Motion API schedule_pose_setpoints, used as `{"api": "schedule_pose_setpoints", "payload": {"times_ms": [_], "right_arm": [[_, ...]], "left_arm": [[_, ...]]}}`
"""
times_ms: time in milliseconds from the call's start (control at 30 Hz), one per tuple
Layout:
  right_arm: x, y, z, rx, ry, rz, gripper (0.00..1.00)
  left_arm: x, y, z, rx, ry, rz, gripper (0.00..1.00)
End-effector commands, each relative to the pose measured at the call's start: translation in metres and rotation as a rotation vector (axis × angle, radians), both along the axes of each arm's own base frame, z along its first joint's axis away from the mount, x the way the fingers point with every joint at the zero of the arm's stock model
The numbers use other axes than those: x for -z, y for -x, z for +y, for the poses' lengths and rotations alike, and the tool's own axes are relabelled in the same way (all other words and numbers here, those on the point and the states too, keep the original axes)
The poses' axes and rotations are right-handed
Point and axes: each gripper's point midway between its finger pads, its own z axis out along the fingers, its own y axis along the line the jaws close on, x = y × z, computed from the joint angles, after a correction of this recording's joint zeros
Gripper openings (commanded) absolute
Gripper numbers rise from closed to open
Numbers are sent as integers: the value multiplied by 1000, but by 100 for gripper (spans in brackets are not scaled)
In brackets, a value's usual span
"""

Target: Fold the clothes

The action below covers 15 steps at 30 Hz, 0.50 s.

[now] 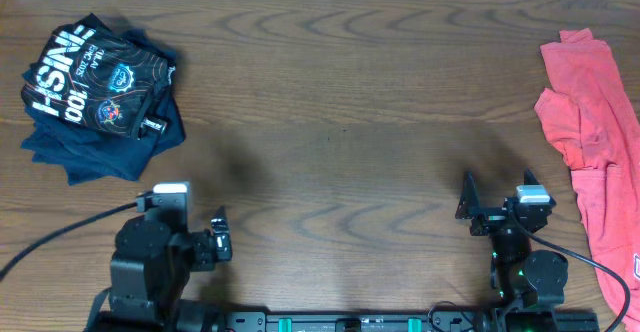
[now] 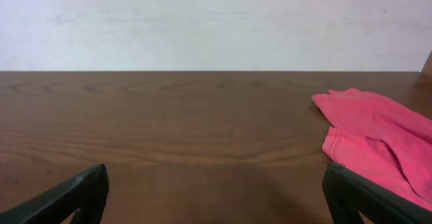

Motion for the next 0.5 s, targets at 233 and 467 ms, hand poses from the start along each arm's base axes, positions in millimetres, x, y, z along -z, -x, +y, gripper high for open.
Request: {"api": "schedule_pose_setpoints", "payload": {"times_ms": [233, 467], "right_arm": [[1, 0, -2, 7, 18, 0, 99], [1, 0, -2, 7, 18, 0, 99]], "left_arm": [[45, -11, 13, -68, -2, -125, 98], [74, -40, 7, -53, 33, -302, 98]]}}
